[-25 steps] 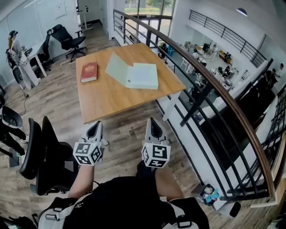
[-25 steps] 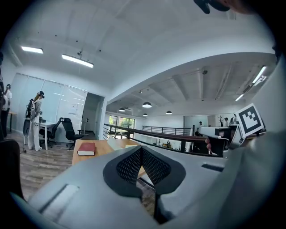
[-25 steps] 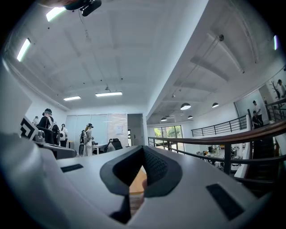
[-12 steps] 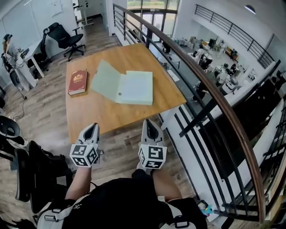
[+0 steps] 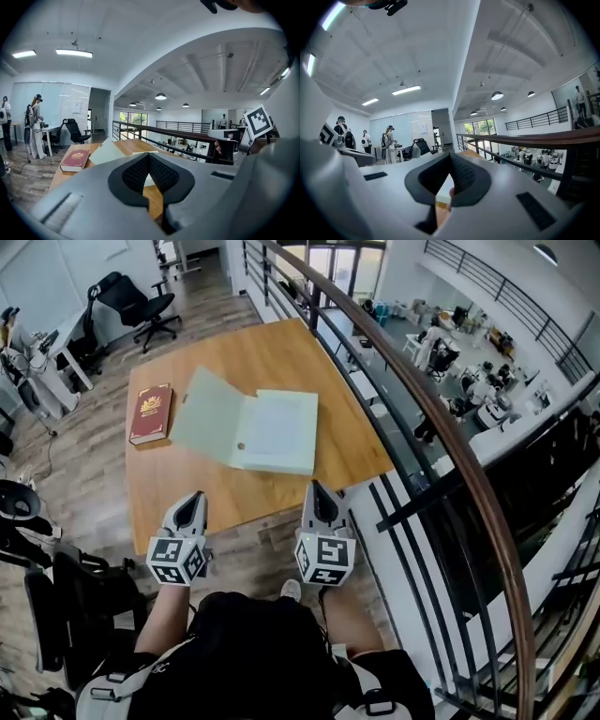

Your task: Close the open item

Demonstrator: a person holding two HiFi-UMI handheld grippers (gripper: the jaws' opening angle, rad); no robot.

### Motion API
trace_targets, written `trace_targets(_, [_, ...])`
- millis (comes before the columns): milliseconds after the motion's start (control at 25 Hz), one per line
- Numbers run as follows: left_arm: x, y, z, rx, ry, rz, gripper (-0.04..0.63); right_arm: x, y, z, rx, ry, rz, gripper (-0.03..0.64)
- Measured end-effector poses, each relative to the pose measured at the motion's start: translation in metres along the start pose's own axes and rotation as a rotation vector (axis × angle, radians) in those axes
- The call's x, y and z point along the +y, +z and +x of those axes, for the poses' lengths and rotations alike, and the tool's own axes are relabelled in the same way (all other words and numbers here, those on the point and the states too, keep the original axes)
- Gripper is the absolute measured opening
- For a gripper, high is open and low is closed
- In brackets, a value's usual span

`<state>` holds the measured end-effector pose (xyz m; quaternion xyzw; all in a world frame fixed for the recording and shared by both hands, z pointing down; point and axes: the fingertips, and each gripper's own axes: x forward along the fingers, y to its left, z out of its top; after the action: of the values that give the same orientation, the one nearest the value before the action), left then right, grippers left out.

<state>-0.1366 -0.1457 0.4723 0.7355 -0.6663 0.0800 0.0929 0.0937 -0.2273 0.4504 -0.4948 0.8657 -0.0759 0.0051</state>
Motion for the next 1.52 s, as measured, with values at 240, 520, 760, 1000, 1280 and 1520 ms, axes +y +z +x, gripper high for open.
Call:
trace_targets(240, [0.034, -0.005, 0.041, 0.034, 0.016, -0.014, 0.002, -0.007, -0.008, 0.054, 0.033, 0.015, 0.000, 0.005])
trace_targets(520, [0.089, -0.022, 0.084, 0.088, 0.029, -0.062, 0.002, -0.029, -0.050, 0.111, 0.149, -0.037, 0.023, 0.005])
trace_targets(760, [0.137, -0.052, 0.103, 0.142, 0.071, -0.172, 0.003, -0.049, -0.100, 0.143, 0.231, -0.080, 0.022, 0.005])
trace_targets(1000, [0.173, -0.076, 0.114, 0.168, 0.095, -0.258, 0.126, -0.073, -0.155, 0.162, 0.354, -0.134, 0.133, 0.086])
trace_targets(1280, [0.227, -0.102, 0.145, 0.112, 0.098, -0.550, 0.173, -0.101, -0.233, 0.172, 0.485, -0.226, 0.331, 0.118])
trace_targets(1520, [0.246, -0.116, 0.175, 0.119, 0.109, -0.695, 0.187, -0.111, -0.261, 0.174, 0.591, -0.250, 0.433, 0.132])
